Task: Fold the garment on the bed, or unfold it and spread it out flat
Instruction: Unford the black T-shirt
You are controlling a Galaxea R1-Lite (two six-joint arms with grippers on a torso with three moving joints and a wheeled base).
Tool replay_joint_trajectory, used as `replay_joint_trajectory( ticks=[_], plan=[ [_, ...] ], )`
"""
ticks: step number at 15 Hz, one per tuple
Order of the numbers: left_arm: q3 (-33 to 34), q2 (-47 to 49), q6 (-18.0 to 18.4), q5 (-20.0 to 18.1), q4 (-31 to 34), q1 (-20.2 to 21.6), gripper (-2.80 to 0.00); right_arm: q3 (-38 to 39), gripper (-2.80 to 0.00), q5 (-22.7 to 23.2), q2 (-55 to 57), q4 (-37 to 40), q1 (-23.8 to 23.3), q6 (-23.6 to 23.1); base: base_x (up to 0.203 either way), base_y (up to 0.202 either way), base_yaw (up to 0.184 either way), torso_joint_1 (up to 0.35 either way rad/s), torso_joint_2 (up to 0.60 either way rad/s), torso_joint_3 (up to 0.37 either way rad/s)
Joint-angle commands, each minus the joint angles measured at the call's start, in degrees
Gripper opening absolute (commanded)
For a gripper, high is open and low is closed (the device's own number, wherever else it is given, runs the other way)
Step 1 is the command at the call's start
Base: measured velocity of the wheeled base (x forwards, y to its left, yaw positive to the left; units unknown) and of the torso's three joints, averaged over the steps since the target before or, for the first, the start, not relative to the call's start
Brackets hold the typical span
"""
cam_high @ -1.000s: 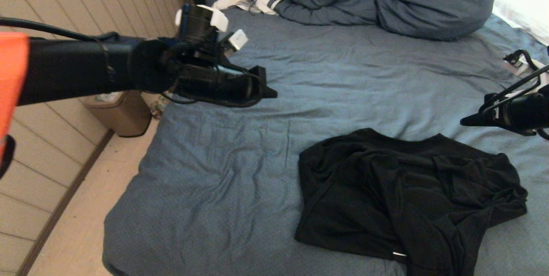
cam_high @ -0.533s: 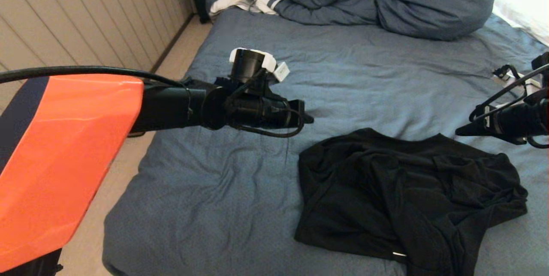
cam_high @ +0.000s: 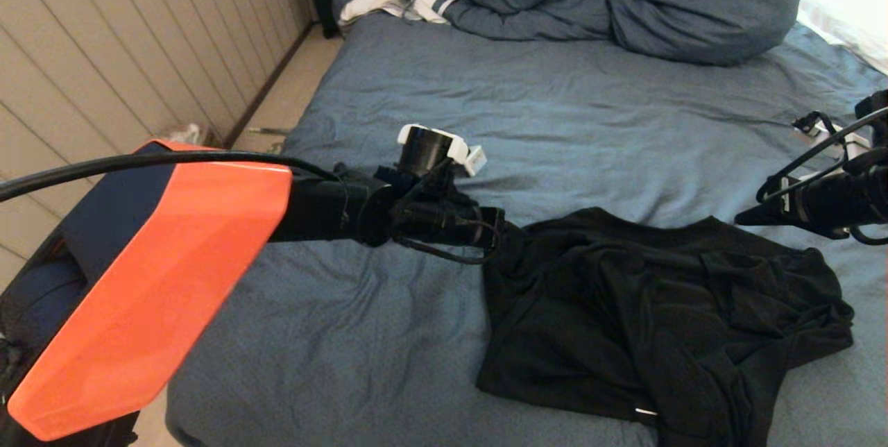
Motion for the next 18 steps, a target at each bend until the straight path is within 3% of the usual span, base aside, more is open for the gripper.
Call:
replay_joint_trajectory(
  ticks=[1,6,7,14,18],
  plan=[
    [2.7,0.2,0.0,-0.2,-1.1,-1.0,0.00,0.1,-2.80,0.3,0.2,0.2,-0.3,-0.1,0.000,0.000,0.000,0.000,0.00,0.000],
    [8.3,0.5,0.8,-0.2,-5.6,-3.5,0.00,0.9,-2.80,0.9,0.0,0.1,-0.4,-0.1,0.000,0.000,0.000,0.000,0.00,0.000],
    [8.5,0.7,0.9,0.1,-5.9,-3.5,-2.80,0.9,-2.80,0.9,-0.1,0.1,-0.4,-0.1,0.000,0.000,0.000,0.000,0.00,0.000],
    [7.5,0.9,0.2,0.0,-6.0,-3.5,-2.80,1.3,-2.80,0.9,-0.4,-0.1,-1.1,-0.1,0.000,0.000,0.000,0.000,0.00,0.000],
    [7.0,-0.4,0.2,0.2,-6.0,-0.6,-2.80,1.1,-2.80,0.9,-0.7,-0.2,-1.4,-0.1,0.000,0.000,0.000,0.000,0.00,0.000]
  ],
)
